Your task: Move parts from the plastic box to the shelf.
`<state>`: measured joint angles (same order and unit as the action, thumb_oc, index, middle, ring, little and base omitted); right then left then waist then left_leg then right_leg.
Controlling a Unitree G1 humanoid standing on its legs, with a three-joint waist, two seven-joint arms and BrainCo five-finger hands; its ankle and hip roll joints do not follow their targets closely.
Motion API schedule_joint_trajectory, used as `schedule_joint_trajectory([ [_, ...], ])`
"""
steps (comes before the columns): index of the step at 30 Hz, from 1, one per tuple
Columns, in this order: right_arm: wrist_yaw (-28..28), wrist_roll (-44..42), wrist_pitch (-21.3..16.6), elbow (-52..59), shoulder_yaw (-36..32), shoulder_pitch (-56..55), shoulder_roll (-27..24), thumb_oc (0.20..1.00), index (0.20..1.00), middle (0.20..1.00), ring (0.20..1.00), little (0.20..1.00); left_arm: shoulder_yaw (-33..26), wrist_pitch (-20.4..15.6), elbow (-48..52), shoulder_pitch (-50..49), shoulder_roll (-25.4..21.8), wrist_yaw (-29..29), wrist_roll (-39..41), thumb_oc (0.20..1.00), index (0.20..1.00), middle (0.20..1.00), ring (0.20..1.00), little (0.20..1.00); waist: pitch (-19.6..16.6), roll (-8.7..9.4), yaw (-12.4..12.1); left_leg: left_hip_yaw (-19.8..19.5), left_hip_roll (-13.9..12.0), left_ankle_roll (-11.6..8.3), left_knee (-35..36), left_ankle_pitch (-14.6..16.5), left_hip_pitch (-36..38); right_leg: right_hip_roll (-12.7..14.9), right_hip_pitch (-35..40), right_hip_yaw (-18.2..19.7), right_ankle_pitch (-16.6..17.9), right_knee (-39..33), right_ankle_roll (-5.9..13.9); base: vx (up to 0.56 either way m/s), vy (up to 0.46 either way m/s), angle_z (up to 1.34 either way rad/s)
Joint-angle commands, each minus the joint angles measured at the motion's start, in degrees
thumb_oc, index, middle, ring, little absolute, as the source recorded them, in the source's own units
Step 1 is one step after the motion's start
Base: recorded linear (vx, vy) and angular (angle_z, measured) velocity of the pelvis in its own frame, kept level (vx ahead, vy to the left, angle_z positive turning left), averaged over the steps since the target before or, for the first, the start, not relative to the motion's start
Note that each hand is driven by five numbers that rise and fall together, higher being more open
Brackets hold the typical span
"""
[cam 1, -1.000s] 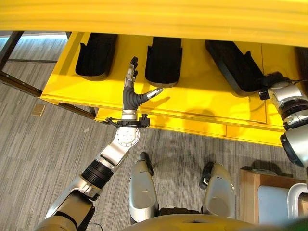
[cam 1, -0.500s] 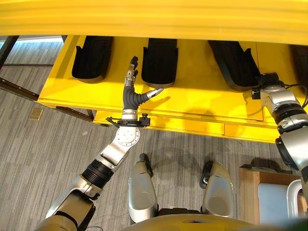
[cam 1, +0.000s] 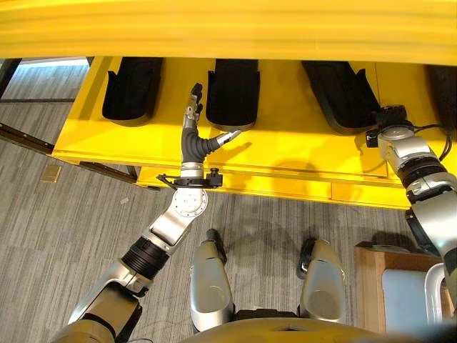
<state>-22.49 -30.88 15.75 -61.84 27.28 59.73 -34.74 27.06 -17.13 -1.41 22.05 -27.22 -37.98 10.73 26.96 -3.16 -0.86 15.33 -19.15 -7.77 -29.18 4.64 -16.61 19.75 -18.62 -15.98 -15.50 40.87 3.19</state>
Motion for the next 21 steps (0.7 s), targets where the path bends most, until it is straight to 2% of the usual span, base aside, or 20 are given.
schedule_joint_trajectory([
  [1,2.8,-9.3,0.2,1.9,-0.8,-4.5,8.8,0.2,0.2,0.2,0.2,0.2,0.2,-3.3,3.5,3.3,0.4,-1.3,1.1,1.0,1.0,1.0,1.0,1.0,2.8,0.03,-2.7,4.7,1.4,4.7,0.7,2.3,2.8,-1.9,2.5,-3.5,-5.8,8.7,-3.3,0.0,0.0,0.0],
  [12,2.9,-10.9,-1.3,7.2,0.0,-8.5,11.3,0.2,0.2,0.2,0.2,0.2,-0.2,-2.9,4.4,2.9,0.9,-2.2,0.2,1.0,1.0,1.0,1.0,1.0,2.8,0.43,-2.0,5.2,1.4,4.78,0.5,2.3,2.8,-2.2,2.5,-3.0,-5.6,8.4,-3.18,0.0,0.004,-0.01],
  [18,0.8,-12.1,-2.6,10.7,0.1,-10.6,12.8,0.2,0.2,0.2,0.2,0.2,-0.3,-2.7,4.8,2.8,1.0,-2.1,-0.1,1.0,1.0,1.0,1.0,1.0,2.8,0.67,-1.7,5.5,1.3,4.79,0.7,2.3,3.0,-2.3,2.7,-2.8,-5.4,7.9,-3.05,0.0,0.0,0.0],
  [21,-0.2,-10.1,-2.7,12.1,0.4,-11.4,13.0,0.2,0.2,0.2,0.2,0.2,-0.3,-2.6,5.0,2.7,1.1,-2.3,-0.3,1.0,1.0,1.0,1.0,1.0,2.8,0.78,-1.6,5.6,1.2,4.82,0.8,2.2,3.1,-2.3,2.7,-2.7,-5.2,7.8,-2.94,0.0,0.0,0.0],
])
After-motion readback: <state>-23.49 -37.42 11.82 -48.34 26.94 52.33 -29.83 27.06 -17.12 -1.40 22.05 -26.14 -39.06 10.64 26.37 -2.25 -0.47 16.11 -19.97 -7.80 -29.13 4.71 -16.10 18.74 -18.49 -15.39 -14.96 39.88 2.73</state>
